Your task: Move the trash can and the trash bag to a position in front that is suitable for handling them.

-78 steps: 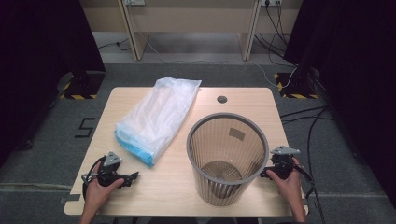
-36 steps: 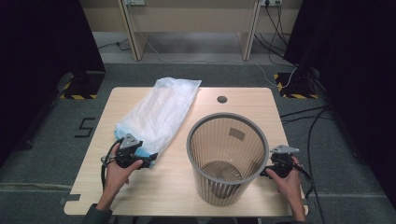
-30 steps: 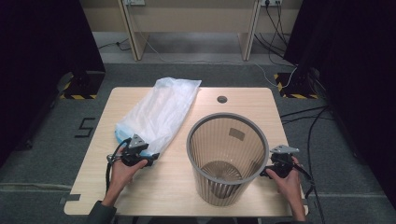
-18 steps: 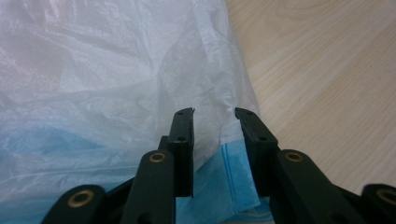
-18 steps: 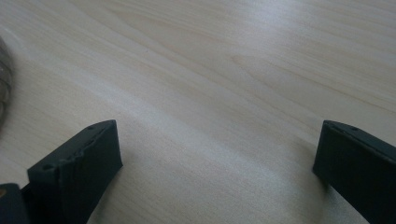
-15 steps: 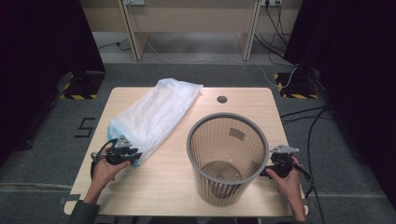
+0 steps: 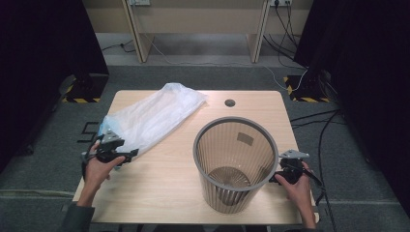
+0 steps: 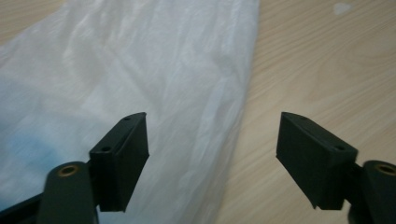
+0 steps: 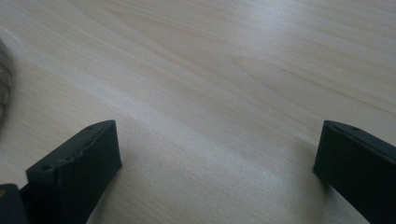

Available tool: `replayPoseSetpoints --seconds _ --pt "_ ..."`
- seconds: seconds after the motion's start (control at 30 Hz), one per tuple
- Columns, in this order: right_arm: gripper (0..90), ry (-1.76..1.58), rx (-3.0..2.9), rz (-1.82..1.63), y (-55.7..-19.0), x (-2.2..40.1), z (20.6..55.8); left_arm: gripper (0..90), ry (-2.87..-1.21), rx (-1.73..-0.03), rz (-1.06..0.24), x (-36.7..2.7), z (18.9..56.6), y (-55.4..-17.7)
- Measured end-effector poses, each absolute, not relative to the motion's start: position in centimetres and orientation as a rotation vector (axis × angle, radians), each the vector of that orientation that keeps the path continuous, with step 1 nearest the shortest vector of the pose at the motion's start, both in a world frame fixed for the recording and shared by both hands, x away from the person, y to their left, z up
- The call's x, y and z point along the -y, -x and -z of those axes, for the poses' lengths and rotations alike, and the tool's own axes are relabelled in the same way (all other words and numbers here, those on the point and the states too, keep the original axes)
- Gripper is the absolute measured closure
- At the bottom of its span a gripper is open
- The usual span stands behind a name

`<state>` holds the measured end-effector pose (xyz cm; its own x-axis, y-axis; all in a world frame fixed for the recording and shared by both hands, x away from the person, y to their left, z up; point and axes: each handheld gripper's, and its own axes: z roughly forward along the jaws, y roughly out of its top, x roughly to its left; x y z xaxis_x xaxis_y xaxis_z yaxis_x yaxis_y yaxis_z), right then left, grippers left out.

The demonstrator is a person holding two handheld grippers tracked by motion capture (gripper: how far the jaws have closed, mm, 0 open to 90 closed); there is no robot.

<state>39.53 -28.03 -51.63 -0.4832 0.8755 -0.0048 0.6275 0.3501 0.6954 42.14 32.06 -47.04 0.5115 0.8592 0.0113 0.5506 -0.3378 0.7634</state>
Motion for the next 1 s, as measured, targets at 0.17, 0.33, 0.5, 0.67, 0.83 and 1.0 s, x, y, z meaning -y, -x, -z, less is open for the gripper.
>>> replayPoseSetpoints --seconds 0.17,0.33,0.5,0.67,0.83,1.0 --pt "0.6 -1.312 -2.242 -0.907 -39.6 28.0 51.7 23.3 -2.035 -1.13 -0.5 -28.6 47.7 -45.4" --pt "0.5 -1.308 -2.246 -0.905 -39.6 28.1 51.6 24.1 -2.024 -1.147 -0.477 -26.1 48.8 -48.2" --pt "0.5 -1.307 -2.244 -0.907 -39.6 28.0 51.7 57.6 -2.105 -1.103 -0.46 -25.1 50.2 -49.3" --pt "0.5 -1.308 -2.246 -0.905 -39.6 28.1 51.6 75.7 -2.158 -1.025 -0.418 -26.1 50.5 -48.0" --pt "0.5 -1.307 -2.244 -0.907 -39.6 28.0 51.7 79.9 -2.237 -0.989 -0.44 -28.7 50.7 -45.4" --pt "0.5 -1.309 -2.243 -0.907 -39.6 28.0 51.7 76.3 -2.194 -1.055 -0.502 -31.6 50.4 -43.6"
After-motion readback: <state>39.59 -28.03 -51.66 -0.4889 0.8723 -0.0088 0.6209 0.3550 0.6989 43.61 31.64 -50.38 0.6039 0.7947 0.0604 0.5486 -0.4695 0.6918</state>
